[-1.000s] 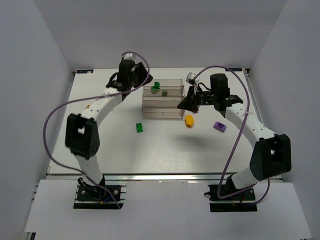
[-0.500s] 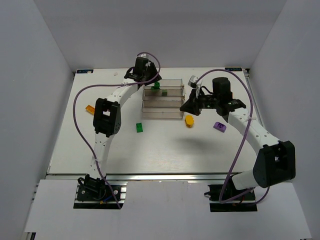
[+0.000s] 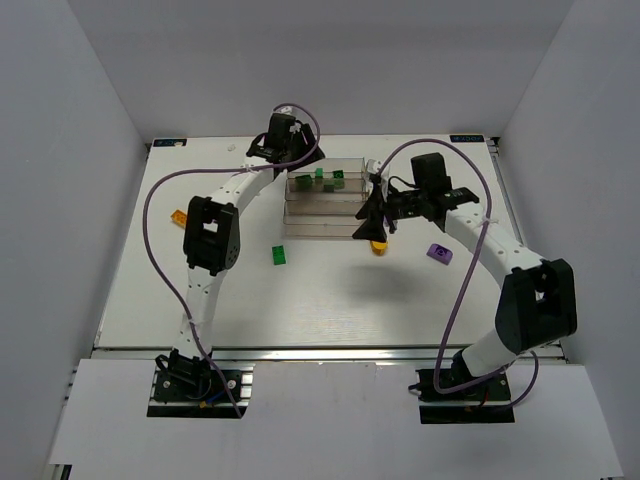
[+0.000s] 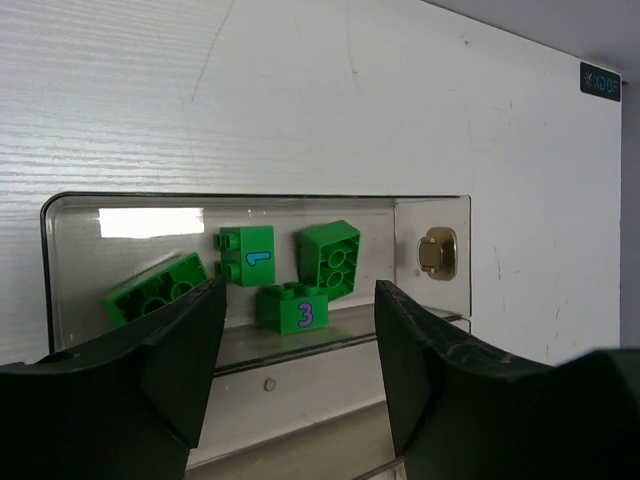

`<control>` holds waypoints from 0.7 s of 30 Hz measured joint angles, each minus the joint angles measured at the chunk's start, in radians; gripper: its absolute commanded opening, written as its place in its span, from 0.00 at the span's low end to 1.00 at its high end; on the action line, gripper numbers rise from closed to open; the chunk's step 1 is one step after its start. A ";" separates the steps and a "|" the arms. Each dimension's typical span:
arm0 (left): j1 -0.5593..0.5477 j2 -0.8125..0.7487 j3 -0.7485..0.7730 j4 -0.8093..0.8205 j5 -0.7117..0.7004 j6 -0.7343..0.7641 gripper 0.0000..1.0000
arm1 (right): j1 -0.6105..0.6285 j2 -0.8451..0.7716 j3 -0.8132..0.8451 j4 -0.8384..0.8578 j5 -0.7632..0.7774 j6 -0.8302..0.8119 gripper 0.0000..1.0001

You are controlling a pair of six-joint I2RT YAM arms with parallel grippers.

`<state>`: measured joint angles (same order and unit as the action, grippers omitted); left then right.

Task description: Sort the legos into containers by color

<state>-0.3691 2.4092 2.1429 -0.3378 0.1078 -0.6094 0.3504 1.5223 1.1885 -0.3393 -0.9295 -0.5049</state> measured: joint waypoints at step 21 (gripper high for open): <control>0.070 -1.371 -0.995 -0.118 -0.272 -0.068 0.70 | 0.339 0.336 0.190 -0.312 0.050 -0.909 0.86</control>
<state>-0.2989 1.0386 1.1484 -0.4557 -0.1642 -0.6773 0.6895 1.8580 1.3788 -0.6510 -0.8791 -1.4136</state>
